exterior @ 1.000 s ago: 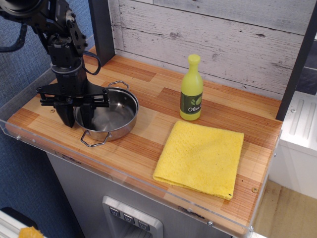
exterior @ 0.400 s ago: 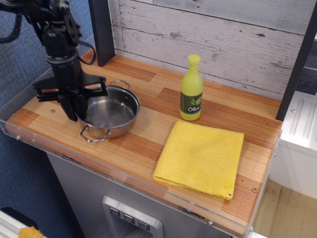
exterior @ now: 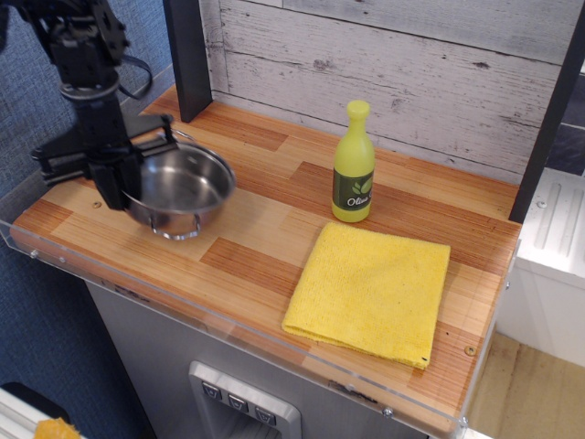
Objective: Slide pot upward to left of the bottle.
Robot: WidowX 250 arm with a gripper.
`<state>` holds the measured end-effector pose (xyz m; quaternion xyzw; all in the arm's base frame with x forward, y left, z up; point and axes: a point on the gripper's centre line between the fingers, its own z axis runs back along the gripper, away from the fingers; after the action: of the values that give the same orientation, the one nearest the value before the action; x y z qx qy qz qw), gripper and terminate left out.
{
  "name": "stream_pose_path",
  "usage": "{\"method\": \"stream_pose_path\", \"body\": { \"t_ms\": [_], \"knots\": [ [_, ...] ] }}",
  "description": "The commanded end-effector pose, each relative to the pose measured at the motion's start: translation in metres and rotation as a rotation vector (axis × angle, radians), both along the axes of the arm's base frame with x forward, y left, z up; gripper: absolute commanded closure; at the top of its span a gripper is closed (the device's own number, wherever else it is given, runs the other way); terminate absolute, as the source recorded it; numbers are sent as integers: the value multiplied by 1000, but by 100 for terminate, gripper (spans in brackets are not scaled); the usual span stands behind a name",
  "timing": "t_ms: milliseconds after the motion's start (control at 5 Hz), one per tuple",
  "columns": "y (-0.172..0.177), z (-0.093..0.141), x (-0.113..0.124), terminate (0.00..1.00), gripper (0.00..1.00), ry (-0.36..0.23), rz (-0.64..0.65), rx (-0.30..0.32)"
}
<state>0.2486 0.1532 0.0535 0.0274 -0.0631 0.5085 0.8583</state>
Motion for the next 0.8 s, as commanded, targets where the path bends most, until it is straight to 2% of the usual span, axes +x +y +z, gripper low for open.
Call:
{"method": "stream_pose_path", "body": {
  "t_ms": [0,200,600],
  "knots": [
    [-15,28,10,0,100,-160,273,-37],
    [-24,26,24,0,100,-178,373,-97],
    [-35,0,54,0,100,-152,431,-164]
  ]
}}
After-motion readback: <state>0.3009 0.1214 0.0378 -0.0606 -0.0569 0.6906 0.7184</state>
